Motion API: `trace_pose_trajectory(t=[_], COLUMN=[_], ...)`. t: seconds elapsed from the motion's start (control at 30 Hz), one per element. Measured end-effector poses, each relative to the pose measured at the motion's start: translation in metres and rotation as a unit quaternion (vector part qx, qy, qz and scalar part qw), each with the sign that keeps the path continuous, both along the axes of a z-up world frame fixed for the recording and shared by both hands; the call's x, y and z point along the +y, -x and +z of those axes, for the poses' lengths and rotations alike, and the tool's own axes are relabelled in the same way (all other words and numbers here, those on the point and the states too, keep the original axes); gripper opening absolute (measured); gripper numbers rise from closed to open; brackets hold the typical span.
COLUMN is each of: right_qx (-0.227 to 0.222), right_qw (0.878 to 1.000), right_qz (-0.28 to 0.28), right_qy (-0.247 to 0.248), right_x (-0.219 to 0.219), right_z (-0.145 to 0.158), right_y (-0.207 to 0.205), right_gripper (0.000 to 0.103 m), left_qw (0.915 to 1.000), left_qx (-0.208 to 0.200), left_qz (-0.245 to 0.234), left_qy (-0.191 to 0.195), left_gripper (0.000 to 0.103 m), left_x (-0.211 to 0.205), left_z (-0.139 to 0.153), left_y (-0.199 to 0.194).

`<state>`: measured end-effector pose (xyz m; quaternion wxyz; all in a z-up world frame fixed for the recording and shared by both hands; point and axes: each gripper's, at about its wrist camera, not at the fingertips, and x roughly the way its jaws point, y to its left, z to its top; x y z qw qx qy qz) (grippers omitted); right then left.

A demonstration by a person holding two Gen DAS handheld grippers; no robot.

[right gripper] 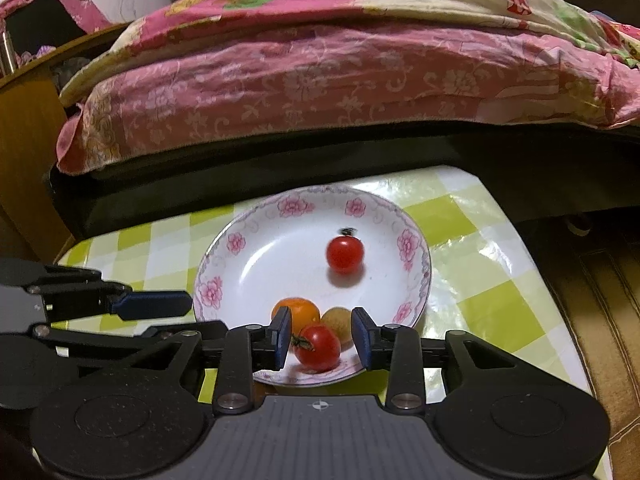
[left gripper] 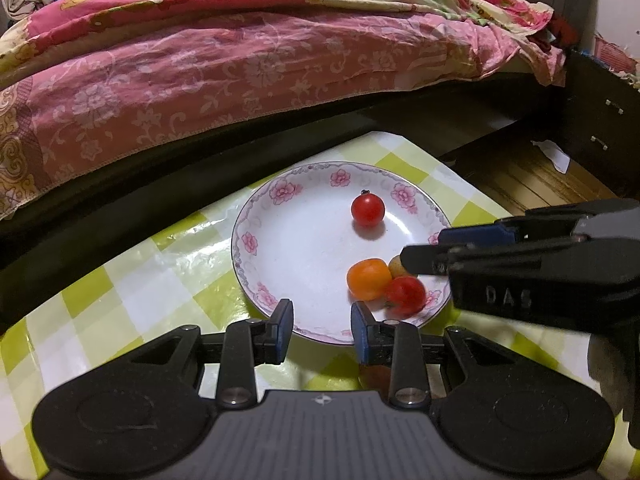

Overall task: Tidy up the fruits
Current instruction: 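Grasp the large mandarin with left gripper while right gripper grasps a small orange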

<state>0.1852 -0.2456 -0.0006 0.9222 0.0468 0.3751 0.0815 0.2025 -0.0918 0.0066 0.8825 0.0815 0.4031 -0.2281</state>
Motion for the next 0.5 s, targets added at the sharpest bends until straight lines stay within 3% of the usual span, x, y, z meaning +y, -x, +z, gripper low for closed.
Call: trace_pose_trajectory(t=[0.27, 0.5], right_qx=[-0.014, 0.0], right_qw=[1.0, 1.0], right_qz=[-0.022, -0.003], right_qy=[-0.011, -0.012], right_x=[-0.012, -0.009], right_z=[0.011, 0.014], right_y=[0.003, 0.016], right_gripper=[0.032, 0.032], left_qw=[1.0, 0.9999], left_qx=[0.001, 0.007], left_qz=[-0.005, -0.015], left_qy=[-0.001, -0.004], left_gripper=[0.039, 0.039], left_x=[0.007, 0.02], left_z=[0.005, 0.006], left_y=[0.01, 0.024])
